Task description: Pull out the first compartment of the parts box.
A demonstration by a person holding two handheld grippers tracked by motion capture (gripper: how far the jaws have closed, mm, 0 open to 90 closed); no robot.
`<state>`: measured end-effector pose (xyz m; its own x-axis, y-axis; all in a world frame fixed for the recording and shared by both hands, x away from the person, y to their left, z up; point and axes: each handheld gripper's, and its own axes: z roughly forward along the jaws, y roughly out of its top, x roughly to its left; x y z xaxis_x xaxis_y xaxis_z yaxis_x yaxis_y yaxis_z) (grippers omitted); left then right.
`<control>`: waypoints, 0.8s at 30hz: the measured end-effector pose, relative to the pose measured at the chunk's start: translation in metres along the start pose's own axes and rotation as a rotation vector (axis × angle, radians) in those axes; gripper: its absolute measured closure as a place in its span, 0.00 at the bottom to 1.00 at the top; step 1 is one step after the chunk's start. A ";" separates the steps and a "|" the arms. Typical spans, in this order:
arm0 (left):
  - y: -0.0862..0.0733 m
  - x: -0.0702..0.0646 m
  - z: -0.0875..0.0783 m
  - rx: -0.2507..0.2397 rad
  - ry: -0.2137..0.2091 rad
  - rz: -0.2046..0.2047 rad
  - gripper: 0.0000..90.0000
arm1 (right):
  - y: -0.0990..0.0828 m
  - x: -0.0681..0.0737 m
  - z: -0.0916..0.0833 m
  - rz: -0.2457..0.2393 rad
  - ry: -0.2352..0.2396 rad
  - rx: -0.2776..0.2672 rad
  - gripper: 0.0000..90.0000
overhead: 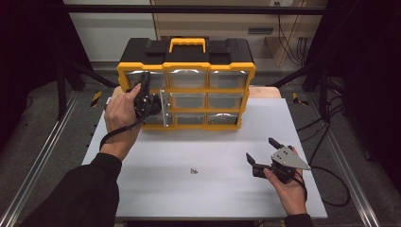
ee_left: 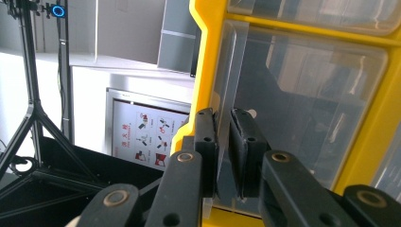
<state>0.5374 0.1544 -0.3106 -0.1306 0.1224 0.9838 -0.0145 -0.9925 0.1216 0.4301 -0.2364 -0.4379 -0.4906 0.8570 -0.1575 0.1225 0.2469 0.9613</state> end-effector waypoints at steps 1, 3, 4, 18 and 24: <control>0.000 0.000 0.000 -0.001 0.001 0.000 0.91 | 0.000 0.000 0.000 0.001 -0.001 0.000 0.07; 0.000 0.000 0.001 0.001 0.000 0.000 0.90 | 0.000 0.000 0.000 0.001 0.000 0.000 0.07; 0.000 0.000 0.001 0.000 -0.002 -0.001 0.90 | 0.000 0.000 0.000 -0.002 0.001 0.003 0.07; -0.001 -0.001 0.003 0.003 0.007 0.018 0.89 | 0.000 0.000 0.000 -0.001 0.001 0.003 0.07; 0.000 -0.001 0.004 -0.002 0.008 0.013 0.89 | 0.000 0.000 0.000 -0.004 0.001 0.001 0.07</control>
<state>0.5415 0.1547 -0.3113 -0.1389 0.1099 0.9842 -0.0143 -0.9939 0.1090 0.4303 -0.2362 -0.4382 -0.4924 0.8553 -0.1611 0.1218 0.2510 0.9603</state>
